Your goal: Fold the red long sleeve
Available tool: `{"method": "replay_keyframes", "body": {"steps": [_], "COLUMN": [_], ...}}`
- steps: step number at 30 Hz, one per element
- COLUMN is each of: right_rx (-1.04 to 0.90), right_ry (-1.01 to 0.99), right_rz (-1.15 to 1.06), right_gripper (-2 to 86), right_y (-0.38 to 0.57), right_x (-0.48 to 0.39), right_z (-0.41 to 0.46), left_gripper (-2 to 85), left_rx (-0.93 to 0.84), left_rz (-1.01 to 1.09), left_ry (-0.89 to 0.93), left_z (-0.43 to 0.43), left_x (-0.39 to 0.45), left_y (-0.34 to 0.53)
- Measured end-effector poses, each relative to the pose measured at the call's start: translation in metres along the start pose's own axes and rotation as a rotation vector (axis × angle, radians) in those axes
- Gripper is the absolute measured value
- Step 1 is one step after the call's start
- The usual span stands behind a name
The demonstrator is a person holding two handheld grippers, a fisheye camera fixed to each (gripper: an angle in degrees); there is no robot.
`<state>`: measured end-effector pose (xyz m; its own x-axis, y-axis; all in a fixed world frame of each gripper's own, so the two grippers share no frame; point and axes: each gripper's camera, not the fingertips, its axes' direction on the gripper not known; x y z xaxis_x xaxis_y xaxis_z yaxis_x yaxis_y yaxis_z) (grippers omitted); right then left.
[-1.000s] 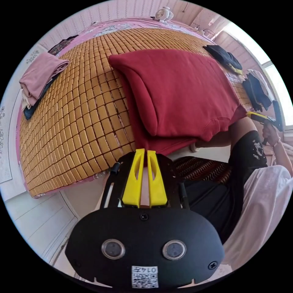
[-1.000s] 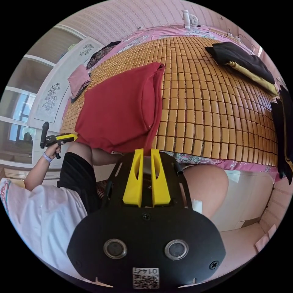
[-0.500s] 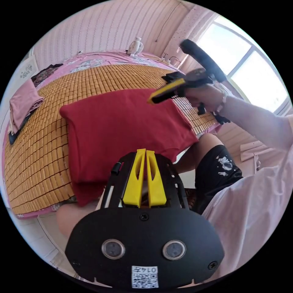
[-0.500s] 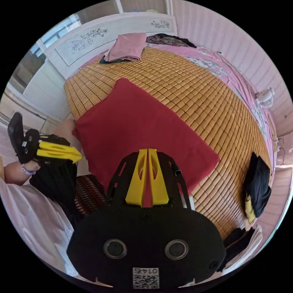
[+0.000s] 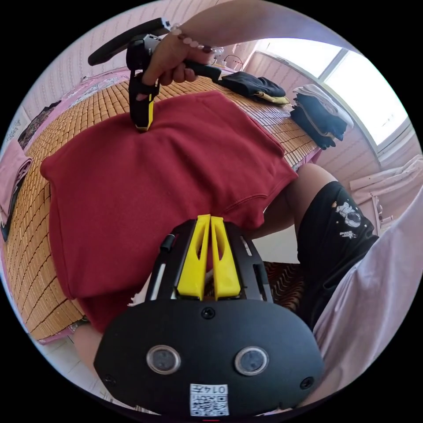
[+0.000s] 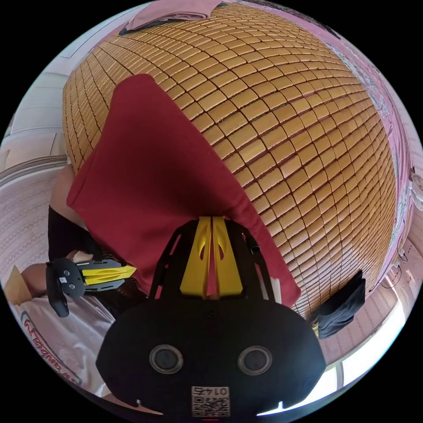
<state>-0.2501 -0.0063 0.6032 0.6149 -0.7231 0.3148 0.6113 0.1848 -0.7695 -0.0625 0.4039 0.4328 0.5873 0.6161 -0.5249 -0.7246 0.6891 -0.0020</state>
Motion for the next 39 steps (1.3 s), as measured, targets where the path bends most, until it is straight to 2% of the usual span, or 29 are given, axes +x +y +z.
{"method": "replay_keyframes", "body": {"steps": [3,7,11,15,17,22,27,31,32,34,39], "right_rx": [-0.004,-0.049,-0.056,-0.075,-0.090,-0.108,-0.112,-0.127,-0.122,-0.094,-0.019], "right_ry": [0.036,0.141,0.134,0.136,0.145,0.157,0.193,0.176,0.181,0.213,0.212], "right_rz": [0.013,-0.011,-0.017,-0.028,-0.033,-0.059,-0.082,-0.059,-0.056,-0.049,0.050], "right_gripper": [-0.9,-0.8,-0.8,-0.9,-0.9,-1.0,-1.0,-1.0,-1.0,-0.9,-0.7], "right_y": [-0.016,-0.040,-0.051,-0.062,-0.066,-0.068,-0.060,-0.050,-0.046,-0.031,0.007], "right_x": [-0.007,-0.026,-0.026,-0.027,-0.028,-0.028,-0.030,-0.023,-0.023,-0.024,-0.015], "right_z": [-0.007,-0.013,-0.018,-0.020,-0.019,-0.014,-0.004,0.006,0.008,0.017,0.034], "left_gripper": [-1.0,-1.0,-1.0,-1.0,-1.0,-1.0,-1.0,-1.0,-1.0,-1.0,-1.0], "left_rx": [-0.022,0.087,0.124,0.118,0.023,-0.003,-0.028,-0.185,-0.126,-0.124,-0.113], "left_rz": [0.011,-0.008,-0.095,-0.191,-0.151,-0.103,0.098,0.193,0.216,0.234,0.222], "left_ry": [0.036,0.043,-0.148,-0.155,-0.142,-0.113,-0.132,-0.132,-0.164,-0.187,-0.128], "left_z": [-0.008,-0.027,-0.006,0.013,0.041,0.042,0.020,0.065,0.066,0.068,0.064], "left_x": [-0.004,-0.008,-0.030,-0.062,-0.067,-0.067,-0.016,0.023,0.029,0.034,0.026], "left_y": [-0.006,-0.024,-0.059,-0.079,-0.084,-0.081,-0.040,-0.005,0.003,0.008,0.017]}}
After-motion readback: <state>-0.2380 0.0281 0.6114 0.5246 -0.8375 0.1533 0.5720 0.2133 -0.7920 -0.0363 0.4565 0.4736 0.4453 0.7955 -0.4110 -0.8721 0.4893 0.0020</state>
